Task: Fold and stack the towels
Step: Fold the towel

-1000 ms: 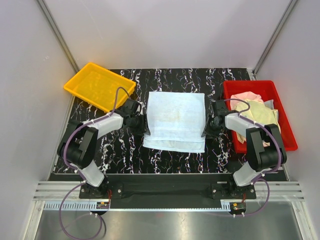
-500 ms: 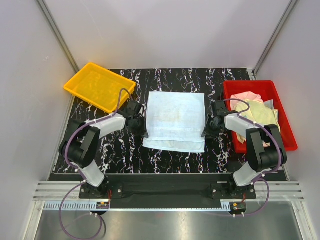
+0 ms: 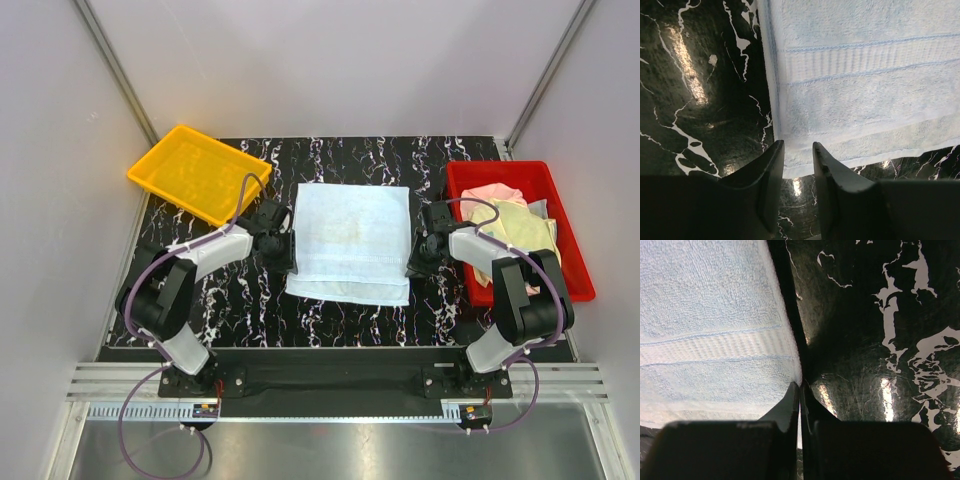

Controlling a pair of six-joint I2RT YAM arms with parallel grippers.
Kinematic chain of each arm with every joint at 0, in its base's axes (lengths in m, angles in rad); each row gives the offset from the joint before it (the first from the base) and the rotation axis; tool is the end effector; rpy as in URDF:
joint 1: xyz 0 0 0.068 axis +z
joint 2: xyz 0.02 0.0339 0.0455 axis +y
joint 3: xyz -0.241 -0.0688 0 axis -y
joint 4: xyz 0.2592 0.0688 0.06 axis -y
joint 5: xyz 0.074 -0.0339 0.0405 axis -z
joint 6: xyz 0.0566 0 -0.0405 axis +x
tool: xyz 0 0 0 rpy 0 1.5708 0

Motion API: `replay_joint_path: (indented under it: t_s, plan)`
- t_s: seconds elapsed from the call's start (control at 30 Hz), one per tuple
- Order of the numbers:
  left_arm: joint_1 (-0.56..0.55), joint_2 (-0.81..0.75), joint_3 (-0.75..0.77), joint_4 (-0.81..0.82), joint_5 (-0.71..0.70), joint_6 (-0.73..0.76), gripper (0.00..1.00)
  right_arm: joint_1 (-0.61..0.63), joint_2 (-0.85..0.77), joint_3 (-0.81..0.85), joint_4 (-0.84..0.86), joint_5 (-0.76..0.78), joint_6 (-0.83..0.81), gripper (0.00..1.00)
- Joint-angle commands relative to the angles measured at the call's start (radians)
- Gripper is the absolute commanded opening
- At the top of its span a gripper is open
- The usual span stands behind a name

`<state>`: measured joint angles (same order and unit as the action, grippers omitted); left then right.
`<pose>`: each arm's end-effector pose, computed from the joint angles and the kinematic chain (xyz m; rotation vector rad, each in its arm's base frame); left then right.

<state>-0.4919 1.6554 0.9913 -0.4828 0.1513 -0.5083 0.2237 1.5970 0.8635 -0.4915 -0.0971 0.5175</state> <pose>0.2912 -0.1657 0.1227 0.0227 2.8030 -0.4756 0.2944 0.0726 0.1028 0.3916 2.8111 0.3081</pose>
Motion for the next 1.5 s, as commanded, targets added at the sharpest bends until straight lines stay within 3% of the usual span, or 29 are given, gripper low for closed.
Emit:
replay_joint_path:
  t_s: [0.0, 0.3, 0.43, 0.67, 1.03, 1.47]
  plan:
    - [-0.004, -0.033, 0.029, -0.004, -0.036, 0.005, 0.34, 0.012, -0.037, 0.006, -0.018, 0.017, -0.004, 0.00]
    - [-0.019, 0.010, -0.005, 0.032, -0.039, -0.022, 0.32, 0.014, -0.038, 0.017, -0.021, 0.014, -0.016, 0.00]
    - [-0.020, 0.027, -0.002, 0.038, -0.038, -0.027, 0.24, 0.014, -0.043, 0.012, -0.021, 0.014, -0.019, 0.01]
    - [-0.023, 0.034, 0.010, 0.009, -0.082, -0.022, 0.27, 0.016, -0.052, 0.011, -0.029, 0.017, -0.025, 0.12]
    - [-0.034, -0.025, 0.021, -0.040, -0.148, -0.015, 0.31, 0.014, -0.040, 0.009, -0.018, 0.008, -0.027, 0.07]
    - [-0.043, 0.026, 0.024, -0.004, -0.110, -0.024, 0.27, 0.019, -0.034, 0.000, -0.010, 0.005, -0.031, 0.08]
